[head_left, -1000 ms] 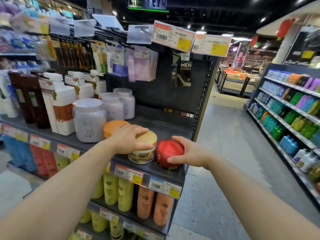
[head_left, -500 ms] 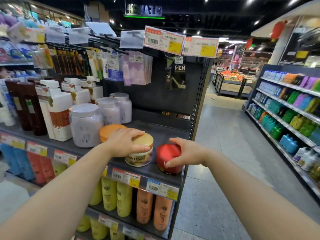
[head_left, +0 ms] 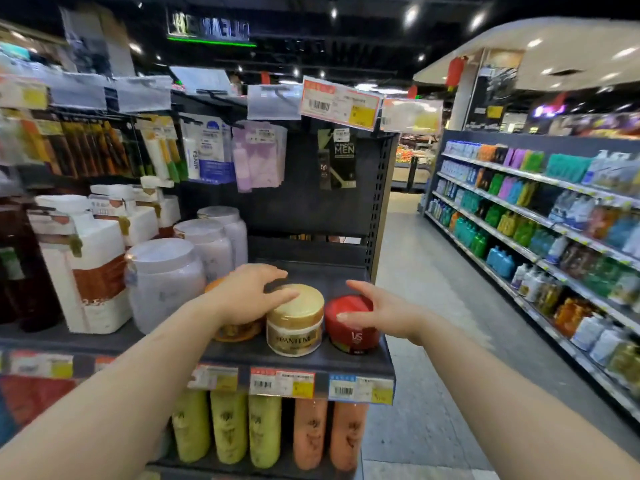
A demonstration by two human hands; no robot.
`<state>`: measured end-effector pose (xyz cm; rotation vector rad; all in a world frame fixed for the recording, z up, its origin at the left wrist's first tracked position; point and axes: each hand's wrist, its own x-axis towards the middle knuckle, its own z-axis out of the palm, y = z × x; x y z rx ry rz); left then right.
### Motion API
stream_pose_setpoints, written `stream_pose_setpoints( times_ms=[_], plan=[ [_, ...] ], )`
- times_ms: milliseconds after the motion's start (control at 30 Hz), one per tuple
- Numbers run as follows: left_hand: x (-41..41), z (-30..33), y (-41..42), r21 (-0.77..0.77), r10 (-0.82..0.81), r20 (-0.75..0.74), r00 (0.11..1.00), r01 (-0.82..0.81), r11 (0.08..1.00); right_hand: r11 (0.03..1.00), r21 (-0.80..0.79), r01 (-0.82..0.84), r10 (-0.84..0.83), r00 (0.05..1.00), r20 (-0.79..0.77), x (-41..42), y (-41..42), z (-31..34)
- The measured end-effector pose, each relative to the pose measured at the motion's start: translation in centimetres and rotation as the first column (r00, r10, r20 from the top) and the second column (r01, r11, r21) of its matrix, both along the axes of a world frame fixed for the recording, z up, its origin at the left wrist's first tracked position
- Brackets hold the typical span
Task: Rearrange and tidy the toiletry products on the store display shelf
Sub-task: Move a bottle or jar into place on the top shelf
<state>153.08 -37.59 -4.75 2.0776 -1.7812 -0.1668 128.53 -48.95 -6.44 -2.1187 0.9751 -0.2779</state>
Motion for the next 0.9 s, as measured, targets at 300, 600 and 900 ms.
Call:
stream_pose_setpoints(
  times_ms=[300, 600, 900],
  plan=[
    [3.2, -0.1, 0.8, 0.135, -0.061, 0.114, 0.992, 0.046, 0.99, 0.883, -0.433, 0.179, -0.251, 0.961, -0.115, 4.7, 5.0, -0.5],
    [3.8, 1.2, 1.3, 0.256, -0.14, 0.106, 0.985, 0.109, 0.961, 0.939, -0.308, 0.153, -0.204, 0.969, -0.14, 7.4, 5.1, -0.2],
    [3.1, 2.1, 0.6, 0.269, -0.159, -0.041, 0.986, 0.165, 0.949, 0.896, -0.408, 0.178, -0.251, 0.959, -0.133, 7.2, 4.3, 1.1]
  ],
)
